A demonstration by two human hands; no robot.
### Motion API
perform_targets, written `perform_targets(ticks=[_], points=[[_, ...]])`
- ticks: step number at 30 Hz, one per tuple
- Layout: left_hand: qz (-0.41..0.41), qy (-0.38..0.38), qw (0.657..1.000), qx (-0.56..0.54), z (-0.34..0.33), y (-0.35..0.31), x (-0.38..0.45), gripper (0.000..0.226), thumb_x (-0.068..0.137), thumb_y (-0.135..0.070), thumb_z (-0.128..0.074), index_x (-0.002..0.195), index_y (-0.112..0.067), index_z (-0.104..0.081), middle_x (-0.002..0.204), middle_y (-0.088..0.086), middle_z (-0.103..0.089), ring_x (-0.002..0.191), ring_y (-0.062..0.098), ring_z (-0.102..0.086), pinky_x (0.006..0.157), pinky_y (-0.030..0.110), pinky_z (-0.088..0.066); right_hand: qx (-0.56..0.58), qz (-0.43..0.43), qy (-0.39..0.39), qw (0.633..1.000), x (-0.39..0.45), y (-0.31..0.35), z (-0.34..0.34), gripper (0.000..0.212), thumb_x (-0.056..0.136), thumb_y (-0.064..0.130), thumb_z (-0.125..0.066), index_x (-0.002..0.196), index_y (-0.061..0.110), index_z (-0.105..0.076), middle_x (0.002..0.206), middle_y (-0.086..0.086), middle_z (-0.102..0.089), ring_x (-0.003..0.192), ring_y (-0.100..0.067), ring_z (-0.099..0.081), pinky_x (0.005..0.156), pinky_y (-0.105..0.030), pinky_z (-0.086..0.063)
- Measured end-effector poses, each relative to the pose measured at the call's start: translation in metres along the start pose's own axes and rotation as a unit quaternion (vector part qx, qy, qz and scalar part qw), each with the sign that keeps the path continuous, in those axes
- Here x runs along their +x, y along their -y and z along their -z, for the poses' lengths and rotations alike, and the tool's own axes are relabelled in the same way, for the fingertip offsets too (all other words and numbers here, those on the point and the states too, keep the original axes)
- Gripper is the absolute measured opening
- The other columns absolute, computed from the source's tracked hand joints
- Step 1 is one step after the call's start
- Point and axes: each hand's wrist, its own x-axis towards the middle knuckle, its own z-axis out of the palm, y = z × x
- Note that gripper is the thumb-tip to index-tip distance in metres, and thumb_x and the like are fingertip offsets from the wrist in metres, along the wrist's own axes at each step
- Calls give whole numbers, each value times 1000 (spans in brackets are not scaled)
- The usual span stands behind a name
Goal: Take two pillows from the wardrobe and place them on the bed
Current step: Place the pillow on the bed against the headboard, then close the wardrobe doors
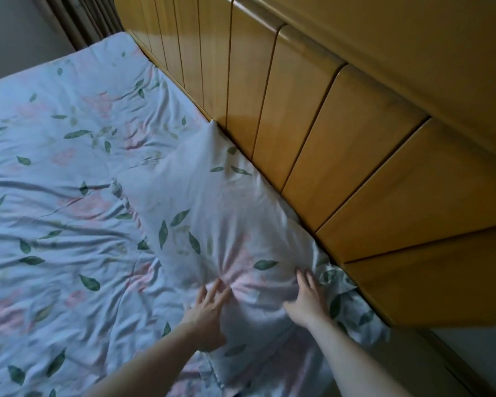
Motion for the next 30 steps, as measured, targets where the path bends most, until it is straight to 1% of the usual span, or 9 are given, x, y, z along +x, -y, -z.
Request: perform_targets(ticks=[2, 4, 6, 9, 13, 18, 26, 28, 30], points=[[6, 36, 999, -11, 3, 1, 1, 107, 75, -44, -66, 161, -25, -6, 167, -7, 11, 155, 33, -5, 123, 44, -25, 31, -15, 15, 999, -3, 1, 7, 87, 94, 37, -62, 164, 30, -9, 172, 7, 0, 158, -31, -3, 127, -46, -21], [6, 27, 999, -44, 15, -2, -7, 93, 77, -40, -65, 159, -25, -22, 168, 2, -11, 150, 29, -25, 120, 36, -30, 54, -6, 5, 999, -17, 5, 13, 84, 97, 35, -62, 164, 28, -13, 172, 6, -4, 159, -27, -5, 126, -44, -23], [-6, 7, 999, -52, 24, -6, -24, 82, 81, -38, -64, 155, -24, -32, 163, 2, -25, 145, 26, -35, 116, 32, -33, 76, -6, -10, 997, -42, 6, 12, 82, 97, 33, -64, 163, 29, -16, 172, 6, -7, 159, -23, -8, 126, -42, -26], [-10, 4, 998, -56, 38, -12, -65, 75, 86, -41, -60, 155, -26, -33, 167, 4, -21, 147, 28, -34, 118, 34, -31, 117, -11, -2, 993, -95, 10, 23, 79, 99, 33, -63, 163, 32, -17, 171, 9, -9, 158, -18, -12, 125, -38, -27], [-41, -22, 995, -83, 63, -17, -132, 69, 84, -46, -60, 150, -35, -39, 168, -1, -19, 146, 27, -36, 115, 35, -35, 150, 7, 5, 989, -174, 24, 39, 75, 99, 34, -62, 161, 33, -20, 170, 11, -12, 157, -16, -15, 125, -36, -28], [-89, -47, 988, -115, 89, -18, -235, 61, 90, -44, -65, 147, -36, -42, 166, -6, -22, 147, 27, -33, 115, 39, -33, 221, -3, -32, 975, -285, 49, 48, 72, 98, 40, -62, 160, 27, -28, 167, 3, -24, 155, -20, -25, 123, -41, -34], [-203, -63, 975, -60, 125, -38, -328, 61, 87, -49, -64, 144, -36, -46, 165, -7, -26, 144, 26, -39, 113, 41, -38, 311, -25, -127, 942, -416, 69, 50, 69, 93, 50, -64, 154, 32, -38, 160, 8, -37, 147, -18, -38, 119, -42, -39], [-239, -70, 968, -39, 139, -49, -339, 61, 88, -48, -66, 145, -36, -45, 165, -6, -26, 143, 25, -39, 113, 39, -39, 336, -32, -142, 930, -443, 66, 52, 68, 93, 45, -65, 154, 30, -37, 161, 7, -34, 149, -18, -35, 120, -42, -36], [-274, -80, 958, -19, 153, -65, -350, 61, 89, -47, -67, 145, -37, -45, 164, -6, -27, 144, 24, -38, 114, 39, -38, 354, -45, -156, 921, -468, 59, 56, 66, 96, 34, -66, 155, 26, -36, 161, 5, -33, 149, -16, -33, 118, -32, -33]])
